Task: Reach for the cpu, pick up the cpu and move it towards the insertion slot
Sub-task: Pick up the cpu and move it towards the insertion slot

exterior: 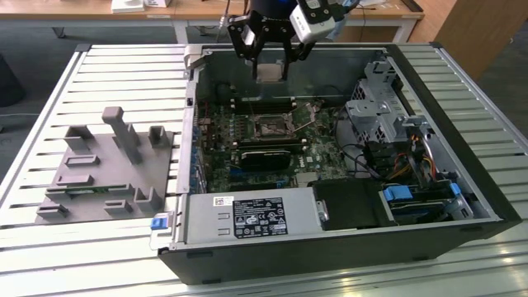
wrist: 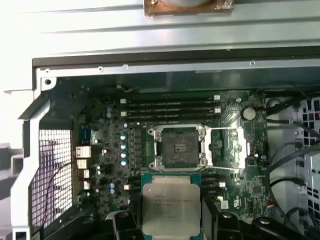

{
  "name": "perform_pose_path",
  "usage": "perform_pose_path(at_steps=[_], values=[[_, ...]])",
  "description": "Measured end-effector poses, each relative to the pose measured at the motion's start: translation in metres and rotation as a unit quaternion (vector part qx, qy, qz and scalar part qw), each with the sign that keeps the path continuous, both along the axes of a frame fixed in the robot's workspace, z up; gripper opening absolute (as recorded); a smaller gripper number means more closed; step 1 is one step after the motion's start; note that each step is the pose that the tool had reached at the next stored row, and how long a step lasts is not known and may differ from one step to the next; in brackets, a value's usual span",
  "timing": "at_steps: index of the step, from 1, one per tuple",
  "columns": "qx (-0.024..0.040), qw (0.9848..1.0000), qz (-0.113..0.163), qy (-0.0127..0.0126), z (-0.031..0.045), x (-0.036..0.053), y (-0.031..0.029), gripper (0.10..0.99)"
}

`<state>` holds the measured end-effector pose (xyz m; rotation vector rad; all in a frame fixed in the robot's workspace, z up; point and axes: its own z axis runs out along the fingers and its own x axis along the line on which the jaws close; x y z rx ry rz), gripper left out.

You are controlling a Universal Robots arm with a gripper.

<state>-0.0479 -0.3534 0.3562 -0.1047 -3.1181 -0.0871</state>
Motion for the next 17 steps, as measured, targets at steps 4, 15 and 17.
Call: perform_pose_path(at_steps=[4, 15, 17], values=[[-0.0002, 1.0000, -0.002, 0.0000, -0.0002, 0.0076, 0.0051, 0.545], [-0.0002, 1.0000, -0.008, 0.0001, -0.0026, 0.0330, 0.0132, 0.545], [-0.0003, 1.0000, -0.008, 0.0001, -0.0027, 0.0368, 0.0139, 0.545]])
